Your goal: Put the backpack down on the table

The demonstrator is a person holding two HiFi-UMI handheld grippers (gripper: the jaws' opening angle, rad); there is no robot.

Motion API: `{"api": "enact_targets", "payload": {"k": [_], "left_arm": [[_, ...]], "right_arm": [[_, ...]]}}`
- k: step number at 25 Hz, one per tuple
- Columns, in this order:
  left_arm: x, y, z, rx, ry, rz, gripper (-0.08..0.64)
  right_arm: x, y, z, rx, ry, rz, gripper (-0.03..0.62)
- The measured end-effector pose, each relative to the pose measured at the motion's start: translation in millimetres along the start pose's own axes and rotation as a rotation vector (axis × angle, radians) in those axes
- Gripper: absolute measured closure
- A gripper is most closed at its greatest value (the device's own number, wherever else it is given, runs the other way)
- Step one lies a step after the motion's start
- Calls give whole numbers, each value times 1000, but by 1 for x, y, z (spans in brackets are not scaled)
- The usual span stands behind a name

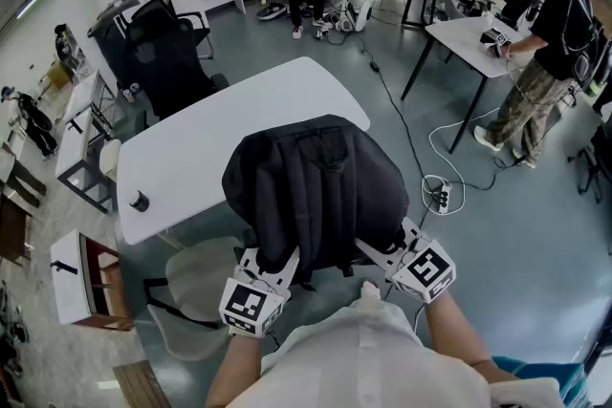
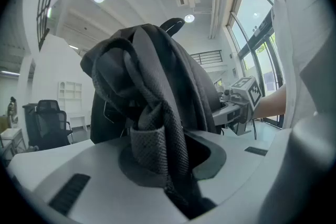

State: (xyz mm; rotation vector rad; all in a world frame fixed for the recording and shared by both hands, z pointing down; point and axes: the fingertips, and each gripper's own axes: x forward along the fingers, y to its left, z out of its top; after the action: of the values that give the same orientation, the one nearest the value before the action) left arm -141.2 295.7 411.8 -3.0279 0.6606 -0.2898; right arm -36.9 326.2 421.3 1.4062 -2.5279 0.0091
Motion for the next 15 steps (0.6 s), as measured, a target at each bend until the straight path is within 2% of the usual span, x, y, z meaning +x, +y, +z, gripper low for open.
{"api": "enact_targets", "payload": {"k": [15], "left_arm": [[-1, 4, 1, -7, -12, 18, 472]], "right_arm": [[5, -1, 1, 20, -20, 26, 430]]}}
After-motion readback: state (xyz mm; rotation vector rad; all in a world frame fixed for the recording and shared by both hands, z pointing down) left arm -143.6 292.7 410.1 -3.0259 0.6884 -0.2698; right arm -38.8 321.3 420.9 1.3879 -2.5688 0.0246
